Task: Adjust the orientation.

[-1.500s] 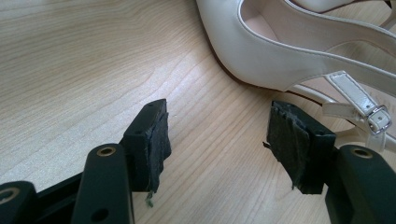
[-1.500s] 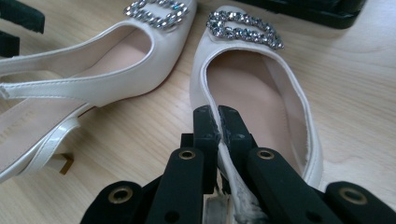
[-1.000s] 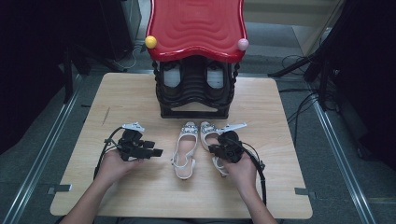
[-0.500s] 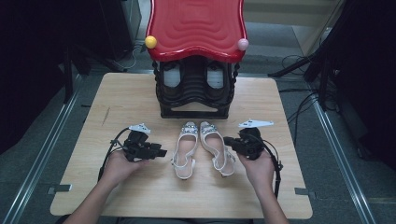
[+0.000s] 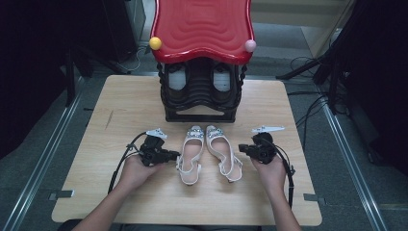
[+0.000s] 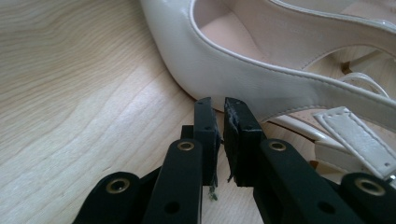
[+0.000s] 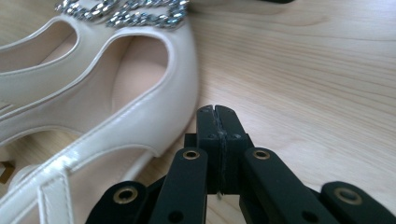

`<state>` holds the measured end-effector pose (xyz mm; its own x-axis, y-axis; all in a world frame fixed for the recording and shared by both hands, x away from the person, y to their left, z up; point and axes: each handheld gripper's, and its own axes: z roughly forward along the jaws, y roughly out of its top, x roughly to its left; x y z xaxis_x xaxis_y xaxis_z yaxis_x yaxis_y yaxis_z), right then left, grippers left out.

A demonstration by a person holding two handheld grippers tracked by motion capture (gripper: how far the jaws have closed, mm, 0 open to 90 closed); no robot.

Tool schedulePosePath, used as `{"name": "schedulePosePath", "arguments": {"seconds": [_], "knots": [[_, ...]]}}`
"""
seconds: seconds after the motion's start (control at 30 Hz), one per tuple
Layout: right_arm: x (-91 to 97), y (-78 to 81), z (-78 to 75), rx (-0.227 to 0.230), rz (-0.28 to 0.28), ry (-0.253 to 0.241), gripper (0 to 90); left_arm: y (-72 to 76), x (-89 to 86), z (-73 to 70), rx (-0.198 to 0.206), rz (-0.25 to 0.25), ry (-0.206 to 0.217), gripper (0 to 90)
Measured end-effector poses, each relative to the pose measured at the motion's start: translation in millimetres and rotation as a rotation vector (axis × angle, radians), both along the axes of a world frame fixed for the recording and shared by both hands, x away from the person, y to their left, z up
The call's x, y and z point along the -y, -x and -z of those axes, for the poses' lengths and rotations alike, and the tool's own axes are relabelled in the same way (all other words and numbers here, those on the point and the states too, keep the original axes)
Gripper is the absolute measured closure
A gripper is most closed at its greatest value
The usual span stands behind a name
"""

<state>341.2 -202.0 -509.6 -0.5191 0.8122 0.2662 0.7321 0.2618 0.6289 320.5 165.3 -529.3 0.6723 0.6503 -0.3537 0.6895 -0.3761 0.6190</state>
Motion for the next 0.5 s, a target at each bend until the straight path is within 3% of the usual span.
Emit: {"name": "schedulePosePath", "arguments": {"seconds": [0.13,0.2,0.5], "knots": [[-15.4,1.4,4.2,-0.013,-0.039,0.008,90.0,-1.5,-0.4,0.1,-0.005,0.004,0.009,83.0],[-20.8,2.9,4.0,0.008,-0.034,0.046,90.0,-1.6,-0.2,0.5,-0.012,0.003,0.019,83.3],[-22.3,2.4,5.1,-0.008,-0.029,0.013,90.0,1.5,5.3,0.6,-0.021,0.029,0.023,83.2]]}}
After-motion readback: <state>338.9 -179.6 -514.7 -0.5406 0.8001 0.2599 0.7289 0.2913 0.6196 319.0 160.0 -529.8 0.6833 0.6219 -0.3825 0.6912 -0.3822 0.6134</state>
